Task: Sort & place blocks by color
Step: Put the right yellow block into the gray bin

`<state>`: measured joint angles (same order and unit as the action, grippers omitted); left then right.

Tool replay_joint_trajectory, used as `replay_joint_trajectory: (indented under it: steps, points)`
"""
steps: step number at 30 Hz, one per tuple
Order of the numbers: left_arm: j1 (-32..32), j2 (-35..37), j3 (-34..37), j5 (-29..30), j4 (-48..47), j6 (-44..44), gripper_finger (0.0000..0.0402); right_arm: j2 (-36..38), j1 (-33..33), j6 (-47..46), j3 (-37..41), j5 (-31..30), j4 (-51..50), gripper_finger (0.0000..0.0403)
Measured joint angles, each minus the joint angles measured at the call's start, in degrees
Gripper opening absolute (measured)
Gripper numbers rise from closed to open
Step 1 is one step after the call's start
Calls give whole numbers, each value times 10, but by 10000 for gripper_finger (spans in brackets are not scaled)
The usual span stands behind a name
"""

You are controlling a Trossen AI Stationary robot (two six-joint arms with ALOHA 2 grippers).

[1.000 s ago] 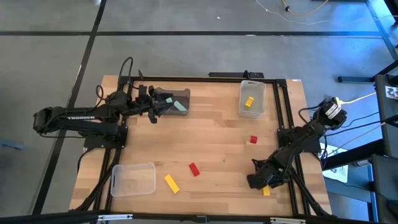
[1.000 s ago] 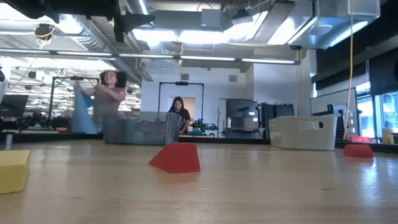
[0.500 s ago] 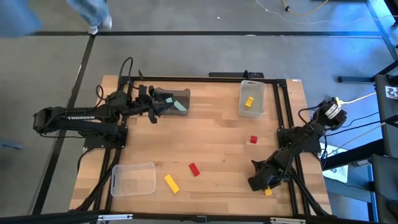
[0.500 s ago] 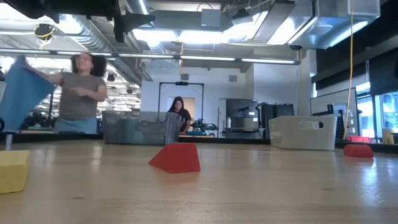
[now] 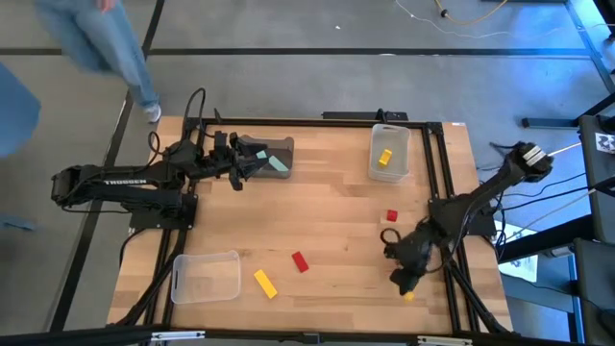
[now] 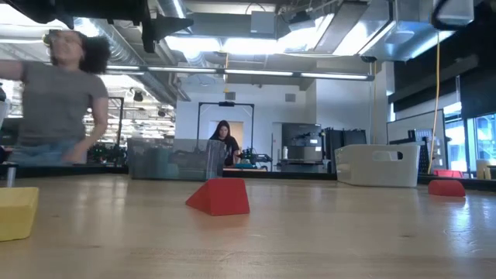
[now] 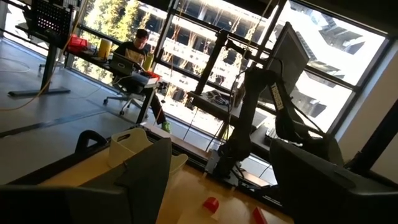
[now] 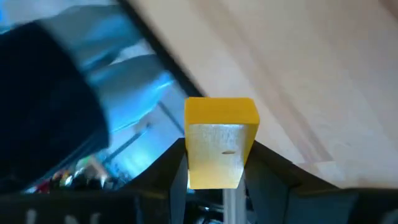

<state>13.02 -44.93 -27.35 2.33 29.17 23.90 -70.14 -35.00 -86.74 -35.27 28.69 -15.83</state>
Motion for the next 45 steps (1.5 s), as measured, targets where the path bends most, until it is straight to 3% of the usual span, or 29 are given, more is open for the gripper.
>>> replay_joint_trajectory:
  steps: [9,25,33,45]
  points:
    - [0,0,0,2,0,0,265,104,130,163,0,-26,105,127]
    - [0,0,0,2,0,0,265,109,360,478,-1,-156,419,127]
    - [0,0,0,2,0,34,265,109,413,604,-4,-217,437,127]
    - [0,0,0,2,0,35,265,109,422,615,-4,-211,434,127]
